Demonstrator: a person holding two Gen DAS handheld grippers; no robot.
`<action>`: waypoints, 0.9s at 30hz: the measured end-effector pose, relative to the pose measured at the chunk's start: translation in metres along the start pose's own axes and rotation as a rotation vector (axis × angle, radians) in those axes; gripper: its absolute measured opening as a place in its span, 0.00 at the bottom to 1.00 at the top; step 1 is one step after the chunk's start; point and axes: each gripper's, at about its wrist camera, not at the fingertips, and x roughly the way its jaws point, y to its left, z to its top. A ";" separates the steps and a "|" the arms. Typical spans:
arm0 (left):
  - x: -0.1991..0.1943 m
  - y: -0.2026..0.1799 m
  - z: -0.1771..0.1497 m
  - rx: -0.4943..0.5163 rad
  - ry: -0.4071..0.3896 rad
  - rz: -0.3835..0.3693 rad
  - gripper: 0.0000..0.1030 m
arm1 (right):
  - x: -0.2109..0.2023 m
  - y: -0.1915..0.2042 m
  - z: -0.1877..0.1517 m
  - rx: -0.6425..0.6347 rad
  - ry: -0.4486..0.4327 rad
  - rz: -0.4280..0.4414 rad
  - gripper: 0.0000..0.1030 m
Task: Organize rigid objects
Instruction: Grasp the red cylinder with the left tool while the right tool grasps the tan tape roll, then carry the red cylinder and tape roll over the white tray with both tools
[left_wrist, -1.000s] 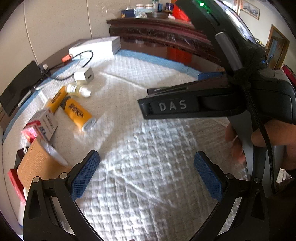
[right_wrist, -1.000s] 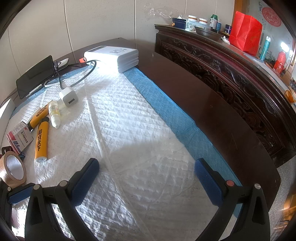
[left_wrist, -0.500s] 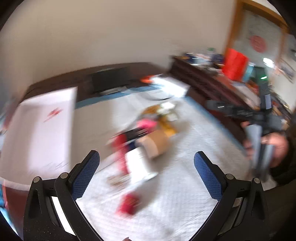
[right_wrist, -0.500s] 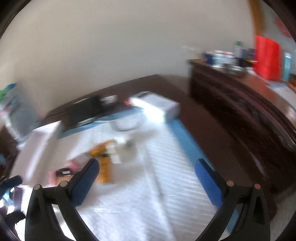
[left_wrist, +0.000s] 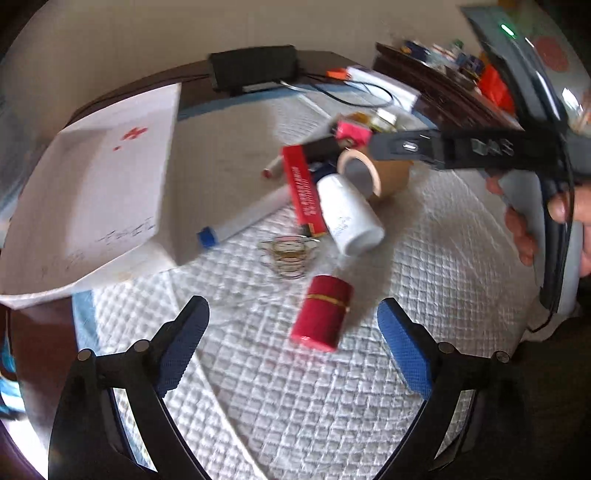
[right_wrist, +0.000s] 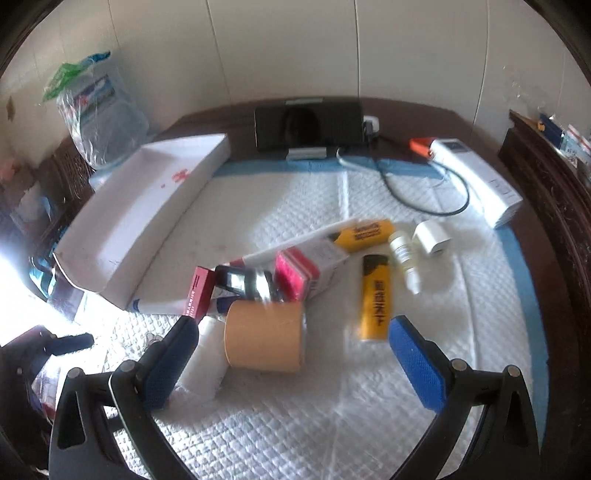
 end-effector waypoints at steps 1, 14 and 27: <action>0.003 -0.003 0.001 0.014 0.009 -0.005 0.83 | 0.004 0.000 0.001 0.007 0.009 -0.002 0.96; 0.021 -0.002 0.002 0.039 0.034 -0.038 0.27 | 0.027 0.007 -0.006 -0.028 0.096 0.065 0.47; -0.124 0.039 0.069 -0.117 -0.347 0.125 0.27 | -0.106 -0.013 0.044 0.034 -0.272 0.128 0.47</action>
